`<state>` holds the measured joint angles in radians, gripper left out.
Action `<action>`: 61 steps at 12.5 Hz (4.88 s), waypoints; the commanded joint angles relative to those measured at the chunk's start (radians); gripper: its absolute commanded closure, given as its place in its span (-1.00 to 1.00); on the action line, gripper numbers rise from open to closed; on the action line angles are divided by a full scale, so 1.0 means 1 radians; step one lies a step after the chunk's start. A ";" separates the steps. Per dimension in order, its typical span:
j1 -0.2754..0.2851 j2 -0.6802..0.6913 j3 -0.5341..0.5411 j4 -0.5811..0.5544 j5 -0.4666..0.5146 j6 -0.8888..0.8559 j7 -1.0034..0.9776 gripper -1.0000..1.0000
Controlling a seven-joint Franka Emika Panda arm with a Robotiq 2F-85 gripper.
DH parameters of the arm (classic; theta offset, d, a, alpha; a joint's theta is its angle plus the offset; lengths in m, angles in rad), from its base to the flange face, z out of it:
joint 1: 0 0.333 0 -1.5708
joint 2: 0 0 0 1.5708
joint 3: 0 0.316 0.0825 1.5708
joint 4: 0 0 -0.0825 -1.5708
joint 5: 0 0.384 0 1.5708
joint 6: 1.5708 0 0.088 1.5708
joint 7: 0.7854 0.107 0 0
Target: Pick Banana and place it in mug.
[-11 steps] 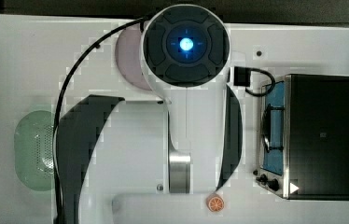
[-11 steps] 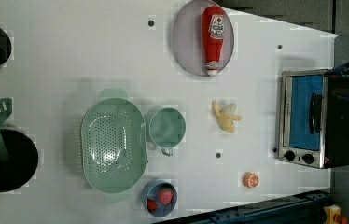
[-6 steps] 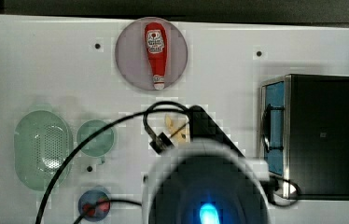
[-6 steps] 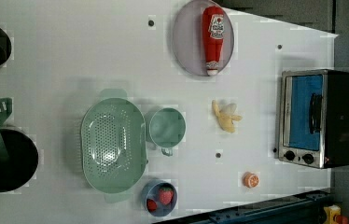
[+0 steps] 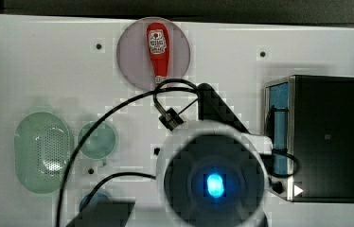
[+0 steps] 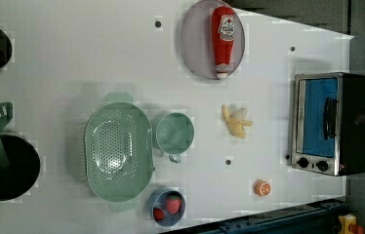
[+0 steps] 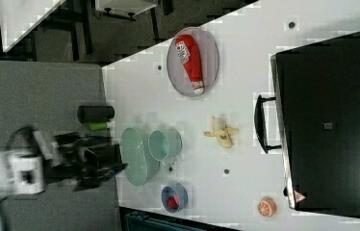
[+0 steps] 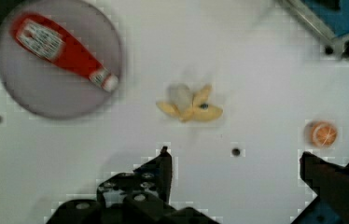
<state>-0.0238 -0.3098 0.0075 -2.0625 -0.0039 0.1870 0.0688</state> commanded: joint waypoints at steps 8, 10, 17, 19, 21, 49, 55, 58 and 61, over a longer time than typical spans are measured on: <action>-0.003 0.301 0.000 -0.326 0.007 0.555 -0.339 -1.00; -0.003 0.373 -0.003 -0.340 0.007 0.627 -0.357 -1.00; -0.003 0.611 -0.018 -0.352 0.003 0.872 -0.358 -1.00; -0.003 0.666 -0.019 -0.354 0.002 0.955 -0.357 -1.00; -0.002 0.699 -0.016 -0.354 0.002 1.005 -0.358 -0.93; 0.039 0.049 0.191 -0.129 0.027 0.097 -0.026 0.26; 0.051 0.175 0.395 -0.132 0.133 0.222 0.233 0.26; 0.052 0.283 0.462 -0.133 0.133 0.351 0.350 0.26; 0.052 0.392 0.497 -0.143 0.130 0.454 0.444 0.26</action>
<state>0.0595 0.0511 0.5259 -2.2129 0.1398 0.6172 0.4158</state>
